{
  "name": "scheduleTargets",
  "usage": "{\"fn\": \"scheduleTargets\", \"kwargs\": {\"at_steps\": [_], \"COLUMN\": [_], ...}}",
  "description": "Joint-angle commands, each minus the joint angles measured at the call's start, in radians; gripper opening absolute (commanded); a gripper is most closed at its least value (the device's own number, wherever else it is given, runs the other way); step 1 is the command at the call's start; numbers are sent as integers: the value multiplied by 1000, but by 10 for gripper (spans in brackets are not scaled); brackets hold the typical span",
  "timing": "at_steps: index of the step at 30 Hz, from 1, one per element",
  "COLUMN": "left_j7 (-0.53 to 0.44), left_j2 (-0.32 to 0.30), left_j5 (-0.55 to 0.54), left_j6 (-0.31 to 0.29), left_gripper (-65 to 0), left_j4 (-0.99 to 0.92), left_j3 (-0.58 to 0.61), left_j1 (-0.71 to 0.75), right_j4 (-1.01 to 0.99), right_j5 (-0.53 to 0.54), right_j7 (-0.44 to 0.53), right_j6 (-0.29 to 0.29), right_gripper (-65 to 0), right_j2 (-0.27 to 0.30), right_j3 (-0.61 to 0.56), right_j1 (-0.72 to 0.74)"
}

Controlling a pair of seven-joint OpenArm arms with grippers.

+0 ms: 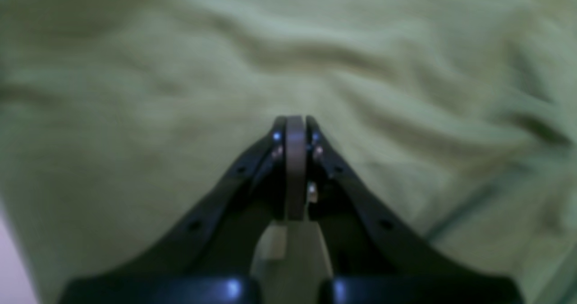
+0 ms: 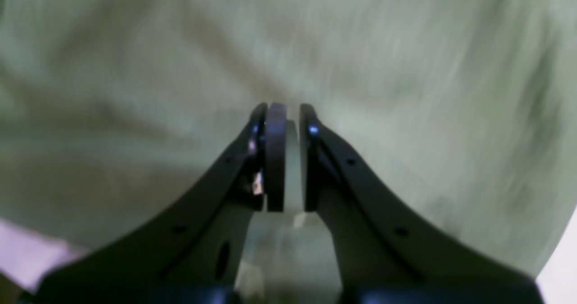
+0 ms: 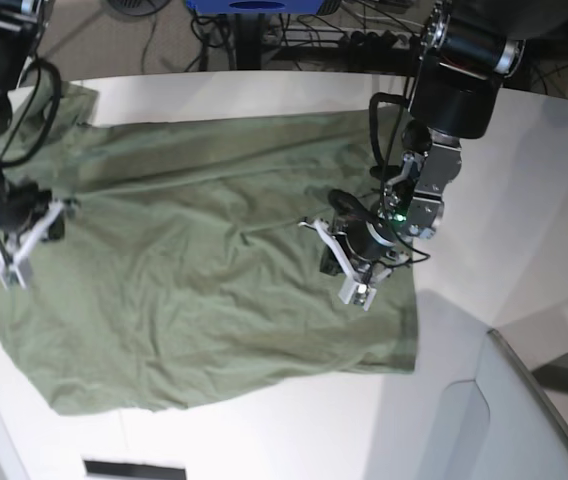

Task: Layout the t-shirt on the table in an organized manner, then fold the t-shirt properly
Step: 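Drag the shirt edge with the left gripper toward the right gripper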

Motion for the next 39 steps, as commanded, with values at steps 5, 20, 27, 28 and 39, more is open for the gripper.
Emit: {"fn": "scheduleTargets", "kwargs": {"at_steps": [5, 20, 27, 28, 39], "left_j7": [-29, 268, 250, 219, 13], "left_j2": [9, 60, 5, -9, -43], "left_j5": [-7, 5, 5, 5, 3], "left_j6": [8, 2, 7, 7, 8], "left_gripper": [-650, -650, -650, -650, -650], "left_j4": [37, 453, 361, 340, 45], "left_j3": [-12, -131, -103, -103, -103], "left_j1": [2, 236, 249, 248, 73], "right_j4": [-186, -523, -522, -522, -522], "right_j5": [16, 14, 16, 16, 16], "right_j7": [84, 131, 134, 134, 135], "right_j6": [-1, -4, -4, -4, -4], "right_gripper": [-590, -588, -588, -588, -588], "right_j2": [55, 166, 183, 183, 184], "right_j3": [-53, -52, -52, -52, -52], "right_j1": [191, 318, 229, 220, 200]}}
